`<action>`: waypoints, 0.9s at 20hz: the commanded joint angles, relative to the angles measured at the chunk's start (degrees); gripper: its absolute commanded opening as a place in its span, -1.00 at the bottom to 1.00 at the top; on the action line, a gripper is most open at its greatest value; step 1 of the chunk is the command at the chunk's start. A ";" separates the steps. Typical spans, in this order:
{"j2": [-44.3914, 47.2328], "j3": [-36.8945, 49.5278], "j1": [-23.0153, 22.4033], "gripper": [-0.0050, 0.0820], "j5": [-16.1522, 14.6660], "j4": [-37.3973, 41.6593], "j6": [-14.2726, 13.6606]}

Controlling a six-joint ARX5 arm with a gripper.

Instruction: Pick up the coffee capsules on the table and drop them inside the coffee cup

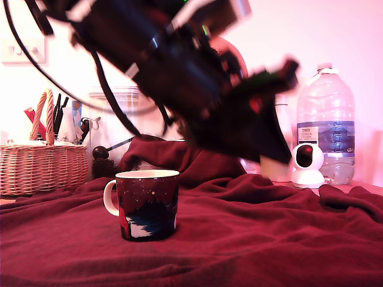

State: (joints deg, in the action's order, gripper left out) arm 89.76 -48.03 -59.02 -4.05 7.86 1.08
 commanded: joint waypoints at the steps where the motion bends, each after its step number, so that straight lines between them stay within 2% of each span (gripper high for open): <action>1: -1.66 -0.22 0.66 -0.32 -0.13 -1.09 -1.20; 4: -3.85 -0.22 1.57 -0.32 -0.02 -2.56 -2.23; 18: -6.32 0.63 10.69 -0.32 -0.02 -5.27 -1.49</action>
State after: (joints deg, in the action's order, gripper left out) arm 84.07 -48.01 -48.71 -4.05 2.13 -0.58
